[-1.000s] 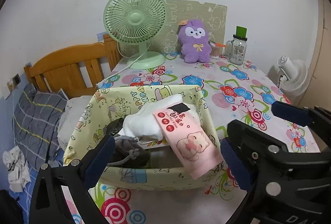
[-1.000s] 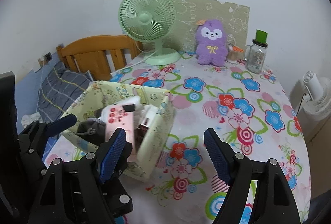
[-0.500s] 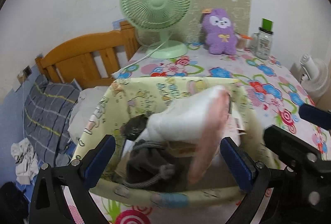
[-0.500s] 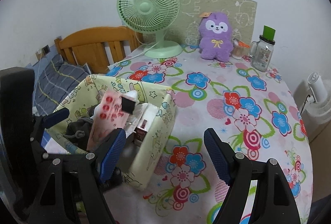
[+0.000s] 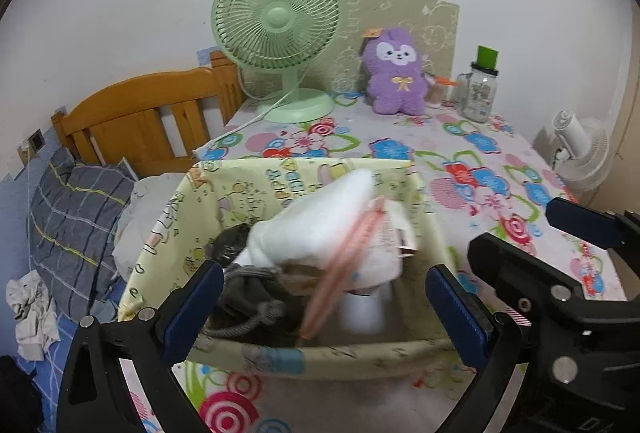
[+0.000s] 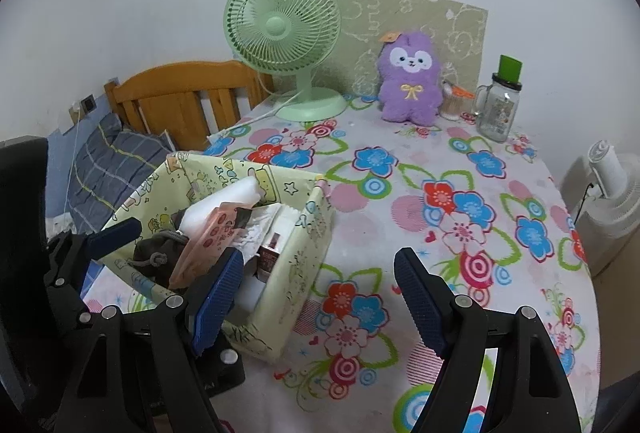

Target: Organize soft objects

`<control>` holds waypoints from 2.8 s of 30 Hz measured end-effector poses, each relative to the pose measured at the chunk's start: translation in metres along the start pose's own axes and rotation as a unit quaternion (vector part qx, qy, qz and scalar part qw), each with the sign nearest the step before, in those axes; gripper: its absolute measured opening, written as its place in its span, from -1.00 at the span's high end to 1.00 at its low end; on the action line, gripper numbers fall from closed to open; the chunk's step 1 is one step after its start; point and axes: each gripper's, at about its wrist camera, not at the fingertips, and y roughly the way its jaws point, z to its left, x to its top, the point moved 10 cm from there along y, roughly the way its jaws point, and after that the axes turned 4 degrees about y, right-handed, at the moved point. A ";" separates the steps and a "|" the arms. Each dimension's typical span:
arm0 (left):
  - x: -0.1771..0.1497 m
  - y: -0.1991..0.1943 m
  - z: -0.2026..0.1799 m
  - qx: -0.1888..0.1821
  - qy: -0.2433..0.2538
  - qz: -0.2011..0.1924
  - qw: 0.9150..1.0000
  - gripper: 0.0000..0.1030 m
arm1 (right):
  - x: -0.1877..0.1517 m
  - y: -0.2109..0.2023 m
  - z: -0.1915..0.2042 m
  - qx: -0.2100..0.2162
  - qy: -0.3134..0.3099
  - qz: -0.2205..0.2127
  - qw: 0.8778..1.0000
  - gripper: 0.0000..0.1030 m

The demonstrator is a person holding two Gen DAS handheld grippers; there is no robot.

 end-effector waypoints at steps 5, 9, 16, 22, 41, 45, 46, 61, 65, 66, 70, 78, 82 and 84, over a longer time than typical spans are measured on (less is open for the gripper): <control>0.002 -0.016 -0.016 -0.009 0.002 -0.012 1.000 -0.99 | -0.002 -0.017 -0.012 -0.002 0.008 -0.009 1.000 -0.56; 0.002 -0.027 -0.026 -0.009 0.006 -0.020 1.000 -0.99 | -0.005 -0.031 -0.021 -0.003 0.013 -0.017 1.000 -0.56; 0.005 -0.049 -0.046 -0.015 0.007 -0.035 0.999 -0.99 | -0.006 -0.061 -0.038 -0.009 0.016 -0.038 0.999 -0.56; 0.007 -0.066 -0.064 -0.017 0.014 -0.047 0.999 -0.99 | -0.008 -0.085 -0.056 -0.019 0.024 -0.056 0.998 -0.65; 0.010 -0.110 -0.108 -0.022 0.027 -0.075 0.997 -0.99 | -0.022 -0.156 -0.123 -0.085 0.058 -0.107 0.989 -0.83; 0.011 -0.117 -0.110 -0.018 0.028 -0.083 0.996 -0.99 | -0.022 -0.171 -0.134 -0.103 0.058 -0.120 0.986 -0.85; 0.011 -0.119 -0.109 -0.016 0.029 -0.085 0.996 -0.99 | -0.022 -0.174 -0.136 -0.106 0.059 -0.122 0.985 -0.85; 0.022 -0.144 -0.102 -0.013 0.013 -0.115 0.993 -0.99 | -0.023 -0.194 -0.147 -0.121 0.076 -0.139 0.980 -0.87; 0.024 -0.145 -0.098 -0.003 0.012 -0.119 0.993 -0.99 | -0.022 -0.195 -0.147 -0.119 0.077 -0.143 0.979 -0.91; 0.024 -0.145 -0.098 -0.004 0.012 -0.118 0.993 -0.99 | -0.022 -0.195 -0.147 -0.119 0.079 -0.143 0.979 -0.92; 0.025 -0.144 -0.098 -0.002 0.014 -0.119 0.993 -0.99 | -0.021 -0.194 -0.146 -0.115 0.078 -0.143 0.980 -0.92; 0.027 -0.144 -0.103 -0.010 0.020 -0.120 0.993 -0.99 | -0.018 -0.193 -0.141 -0.111 0.073 -0.144 0.981 -0.93; 0.027 -0.142 -0.103 -0.011 0.020 -0.118 0.993 -0.99 | -0.018 -0.191 -0.140 -0.110 0.069 -0.144 0.981 -0.97; 0.027 -0.143 -0.102 -0.011 0.021 -0.120 0.993 -0.99 | -0.017 -0.190 -0.139 -0.110 0.070 -0.145 0.981 -0.98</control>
